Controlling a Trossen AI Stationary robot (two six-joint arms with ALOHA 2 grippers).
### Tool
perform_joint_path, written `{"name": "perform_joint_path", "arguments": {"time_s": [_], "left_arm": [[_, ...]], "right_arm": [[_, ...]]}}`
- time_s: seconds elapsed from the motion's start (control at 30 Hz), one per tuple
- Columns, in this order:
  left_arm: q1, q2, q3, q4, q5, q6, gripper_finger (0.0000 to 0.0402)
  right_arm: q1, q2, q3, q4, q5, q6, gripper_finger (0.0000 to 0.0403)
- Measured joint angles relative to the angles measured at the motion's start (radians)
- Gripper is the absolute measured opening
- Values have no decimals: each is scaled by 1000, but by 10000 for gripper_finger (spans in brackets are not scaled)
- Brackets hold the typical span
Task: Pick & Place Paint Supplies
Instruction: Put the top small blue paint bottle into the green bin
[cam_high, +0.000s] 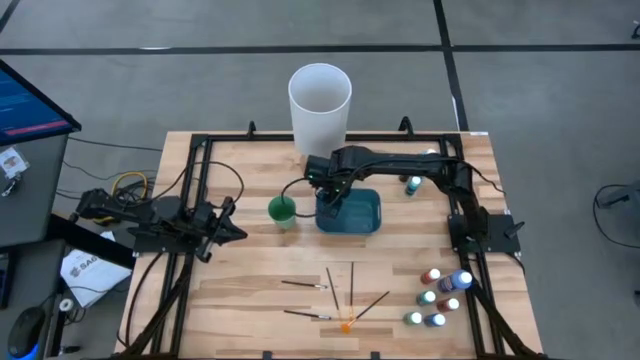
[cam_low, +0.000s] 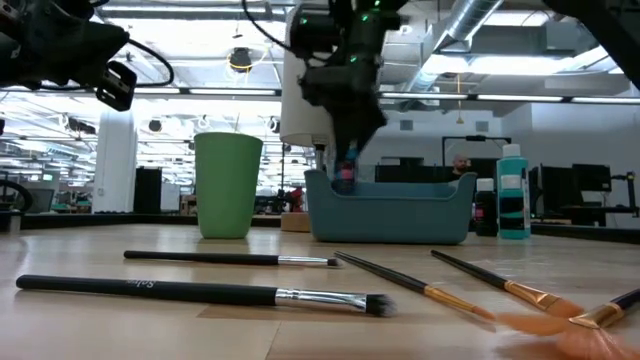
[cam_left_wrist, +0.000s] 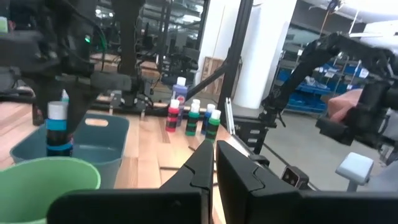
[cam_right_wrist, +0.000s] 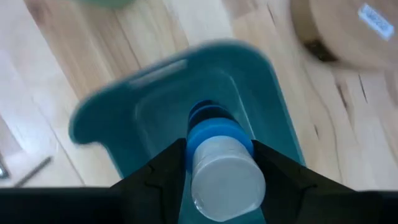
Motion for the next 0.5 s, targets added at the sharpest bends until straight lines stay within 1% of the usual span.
{"name": "perform_joint_path", "arguments": {"time_s": [0.03, 0.1, 0.2, 0.3, 0.4, 0.5], "left_arm": [[0, 0, 0, 0, 0, 0, 8], [0, 7, 0, 7, 0, 0, 8], [0, 12, 0, 7, 0, 0, 8], [0, 20, 0, 4, 0, 0, 8], [0, 34, 0, 6, 0, 0, 8], [0, 45, 0, 16, 0, 0, 8]], "right_arm": [[2, 9, 1, 17, -10, 0, 159], [1, 13, -4, -16, -20, 0, 158], [-1, 16, 3, 31, -23, -8, 155], [-2, 31, -4, 14, -24, -8, 154], [-3, 48, 2, 45, -30, -20, 158], [-3, 63, -4, 23, -43, -24, 160]]}}
